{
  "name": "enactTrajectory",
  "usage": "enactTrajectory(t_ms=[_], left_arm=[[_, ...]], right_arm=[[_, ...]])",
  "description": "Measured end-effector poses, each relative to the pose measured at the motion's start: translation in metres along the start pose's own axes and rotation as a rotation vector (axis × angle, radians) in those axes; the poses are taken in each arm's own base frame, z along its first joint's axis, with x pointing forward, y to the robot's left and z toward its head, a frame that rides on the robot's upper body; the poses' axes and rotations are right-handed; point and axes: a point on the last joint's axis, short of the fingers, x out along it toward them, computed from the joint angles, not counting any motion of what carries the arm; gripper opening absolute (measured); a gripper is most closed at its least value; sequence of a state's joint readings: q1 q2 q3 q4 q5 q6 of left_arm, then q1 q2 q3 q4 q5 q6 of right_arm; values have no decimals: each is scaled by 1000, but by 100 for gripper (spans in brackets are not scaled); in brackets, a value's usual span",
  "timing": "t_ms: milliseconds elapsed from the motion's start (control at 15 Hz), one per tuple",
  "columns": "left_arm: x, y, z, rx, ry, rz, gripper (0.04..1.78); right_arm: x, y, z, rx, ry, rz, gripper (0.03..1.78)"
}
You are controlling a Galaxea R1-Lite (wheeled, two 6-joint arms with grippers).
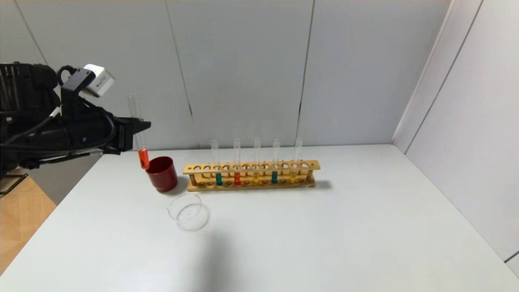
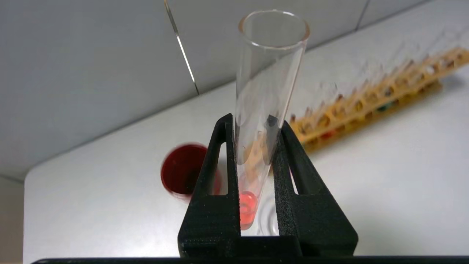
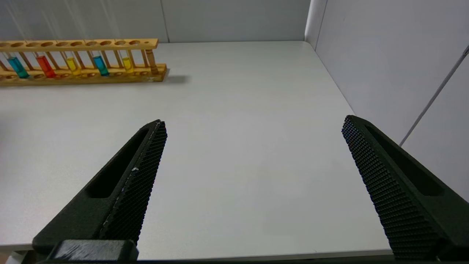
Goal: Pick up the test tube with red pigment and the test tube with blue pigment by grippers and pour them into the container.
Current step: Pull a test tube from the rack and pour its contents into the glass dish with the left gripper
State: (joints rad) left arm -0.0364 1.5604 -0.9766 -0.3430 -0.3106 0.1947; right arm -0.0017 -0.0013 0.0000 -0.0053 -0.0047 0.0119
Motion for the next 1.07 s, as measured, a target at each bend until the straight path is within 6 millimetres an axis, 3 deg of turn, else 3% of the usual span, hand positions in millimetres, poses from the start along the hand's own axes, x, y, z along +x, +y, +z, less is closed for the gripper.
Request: enactTrajectory(t_ms=[333,600,1067], left_arm=[[-20,-12,-33,11,33,-4,31],[-24,-14,-55,162,85,-6,31],[-9,5,-101,418,257,-13,31]], right_arm=[[0,0,0,0,0,0,175],[0,0,0,0,0,0,175],[0,0,0,0,0,0,175]])
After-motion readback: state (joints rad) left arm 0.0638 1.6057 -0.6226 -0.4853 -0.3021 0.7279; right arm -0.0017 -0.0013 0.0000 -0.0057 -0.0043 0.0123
